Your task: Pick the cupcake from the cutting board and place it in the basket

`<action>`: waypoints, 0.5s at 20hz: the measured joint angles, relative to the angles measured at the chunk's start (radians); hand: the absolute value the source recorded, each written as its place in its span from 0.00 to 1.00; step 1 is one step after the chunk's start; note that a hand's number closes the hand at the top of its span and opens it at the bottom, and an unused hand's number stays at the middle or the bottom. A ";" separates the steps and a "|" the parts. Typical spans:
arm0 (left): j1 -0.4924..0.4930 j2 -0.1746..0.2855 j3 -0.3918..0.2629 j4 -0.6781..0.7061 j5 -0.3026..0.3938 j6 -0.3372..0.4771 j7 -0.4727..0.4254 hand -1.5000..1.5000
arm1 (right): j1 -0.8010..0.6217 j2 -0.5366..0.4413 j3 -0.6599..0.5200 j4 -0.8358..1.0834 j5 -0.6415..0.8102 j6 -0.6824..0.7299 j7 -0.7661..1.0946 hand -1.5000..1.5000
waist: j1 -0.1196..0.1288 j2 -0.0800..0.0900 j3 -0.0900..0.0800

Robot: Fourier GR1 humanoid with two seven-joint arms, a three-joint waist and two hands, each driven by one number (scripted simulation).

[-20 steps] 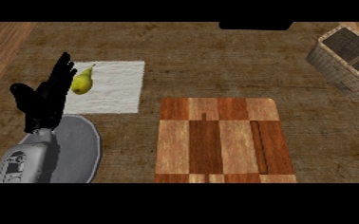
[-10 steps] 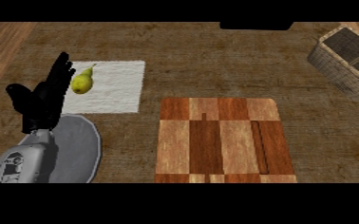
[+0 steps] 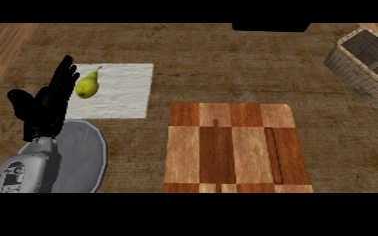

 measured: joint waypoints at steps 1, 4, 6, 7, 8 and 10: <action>0.000 -0.005 -0.004 0.001 -0.005 0.005 -0.003 0.50 | -0.007 -0.008 0.027 0.003 0.030 0.010 -0.006 1.00 | 0.001 0.000 0.000; 0.010 -0.014 -0.012 -0.013 -0.008 0.008 -0.005 0.50 | -0.034 -0.027 0.082 0.021 0.096 0.031 -0.014 1.00 | 0.006 0.000 0.001; 0.011 -0.017 -0.014 -0.019 -0.007 0.008 -0.001 0.50 | -0.045 -0.033 0.097 0.039 0.121 0.031 -0.021 1.00 | 0.007 0.001 0.001; 0.006 -0.013 -0.011 -0.015 -0.004 0.004 0.000 0.50 | -0.052 -0.033 0.104 0.046 0.133 0.033 -0.020 1.00 | 0.006 0.001 0.002; -0.001 -0.017 -0.014 -0.012 -0.005 0.006 0.005 0.50 | -0.059 -0.033 0.106 0.057 0.141 0.027 -0.019 1.00 | 0.008 0.002 0.002; -0.009 -0.021 -0.016 -0.005 -0.009 0.010 0.002 0.50 | -0.074 -0.036 0.110 0.079 0.156 0.023 -0.014 1.00 | 0.011 0.004 0.002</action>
